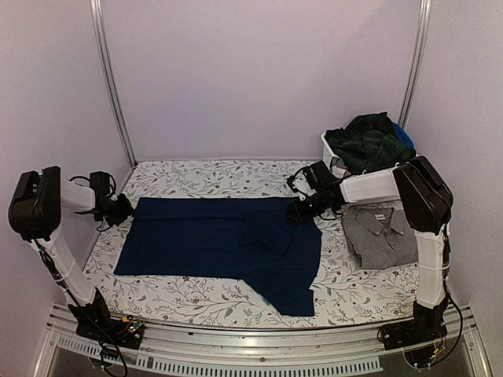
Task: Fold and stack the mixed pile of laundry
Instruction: Smooth out the 1/3-folded T-shirt at the center of the board.
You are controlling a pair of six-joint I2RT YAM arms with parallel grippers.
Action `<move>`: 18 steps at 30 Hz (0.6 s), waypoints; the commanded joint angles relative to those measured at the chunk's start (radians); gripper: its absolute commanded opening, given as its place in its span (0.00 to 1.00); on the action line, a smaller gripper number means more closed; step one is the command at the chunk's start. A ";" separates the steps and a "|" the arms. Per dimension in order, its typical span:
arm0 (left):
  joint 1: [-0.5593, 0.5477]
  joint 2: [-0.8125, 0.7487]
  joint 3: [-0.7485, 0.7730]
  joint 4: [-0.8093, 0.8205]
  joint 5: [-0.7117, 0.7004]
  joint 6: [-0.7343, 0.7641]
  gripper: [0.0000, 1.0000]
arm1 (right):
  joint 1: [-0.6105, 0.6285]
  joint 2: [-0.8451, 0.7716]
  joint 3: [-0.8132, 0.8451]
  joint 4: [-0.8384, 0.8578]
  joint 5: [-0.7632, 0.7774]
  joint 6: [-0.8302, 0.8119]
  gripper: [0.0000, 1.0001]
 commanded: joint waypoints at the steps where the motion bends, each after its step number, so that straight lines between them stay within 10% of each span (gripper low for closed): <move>1: -0.003 0.023 0.021 0.030 0.042 0.002 0.35 | -0.029 0.087 -0.008 -0.114 0.082 -0.001 0.52; 18: -0.008 -0.030 -0.006 0.054 0.004 -0.049 0.54 | -0.029 0.106 0.027 -0.128 0.082 0.002 0.52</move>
